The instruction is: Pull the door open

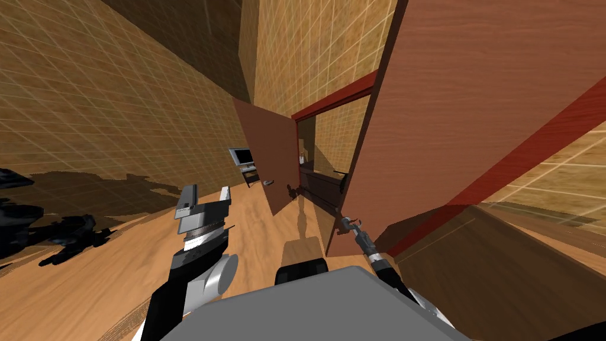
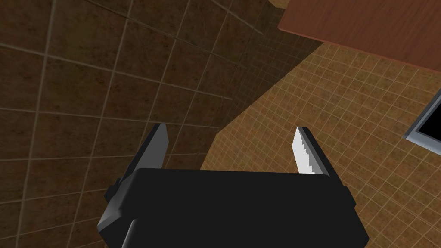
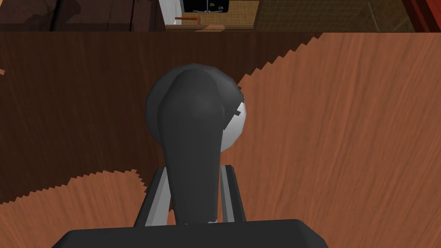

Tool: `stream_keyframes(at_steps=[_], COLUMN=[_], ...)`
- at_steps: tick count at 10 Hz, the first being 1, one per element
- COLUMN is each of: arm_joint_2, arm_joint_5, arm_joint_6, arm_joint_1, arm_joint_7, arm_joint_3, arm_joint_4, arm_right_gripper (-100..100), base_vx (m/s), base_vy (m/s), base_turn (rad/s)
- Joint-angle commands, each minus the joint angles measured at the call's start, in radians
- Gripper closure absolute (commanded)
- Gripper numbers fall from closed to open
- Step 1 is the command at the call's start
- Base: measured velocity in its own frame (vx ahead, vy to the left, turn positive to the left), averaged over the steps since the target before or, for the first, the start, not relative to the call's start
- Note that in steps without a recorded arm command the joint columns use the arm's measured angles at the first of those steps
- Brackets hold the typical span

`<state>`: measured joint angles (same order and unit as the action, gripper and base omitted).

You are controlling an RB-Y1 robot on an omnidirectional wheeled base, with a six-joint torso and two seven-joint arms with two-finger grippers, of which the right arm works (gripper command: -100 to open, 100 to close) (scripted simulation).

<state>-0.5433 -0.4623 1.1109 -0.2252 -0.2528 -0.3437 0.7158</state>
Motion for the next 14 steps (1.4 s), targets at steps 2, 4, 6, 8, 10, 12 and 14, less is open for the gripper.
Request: stream_keyframes(at_steps=[2, 4, 6, 8, 10, 12, 14], arm_joint_2=[-0.010, -0.019, -0.028, -0.036, -0.036, -0.039, -0.043], arm_joint_5=[-0.005, -0.010, -0.016, -0.020, -0.020, -0.026, -0.031], arm_joint_6=[0.031, 0.060, 0.090, 0.116, 0.117, 0.137, 0.153], arm_joint_1=[-0.010, -0.019, -0.029, -0.038, -0.038, -0.040, -0.040], arm_joint_7=[-0.009, -0.017, -0.026, -0.033, -0.033, -0.038, -0.043], arm_joint_3=[-0.017, -0.033, -0.049, -0.063, -0.065, -0.081, -0.092], arm_joint_4=[-0.013, -0.025, -0.037, -0.047, -0.050, -0.065, -0.077], arm_right_gripper=[100, 100, 100, 100, 100, 100, 100], base_vx=[-0.146, -0.199, -0.214, -0.213, -0.150, -0.185, -0.195], base_vy=[-0.034, -0.042, -0.060, -0.049, -0.034, -0.057, -0.053], base_turn=[0.181, 0.136, 0.164, 0.150, 0.066, 0.186, 0.161])
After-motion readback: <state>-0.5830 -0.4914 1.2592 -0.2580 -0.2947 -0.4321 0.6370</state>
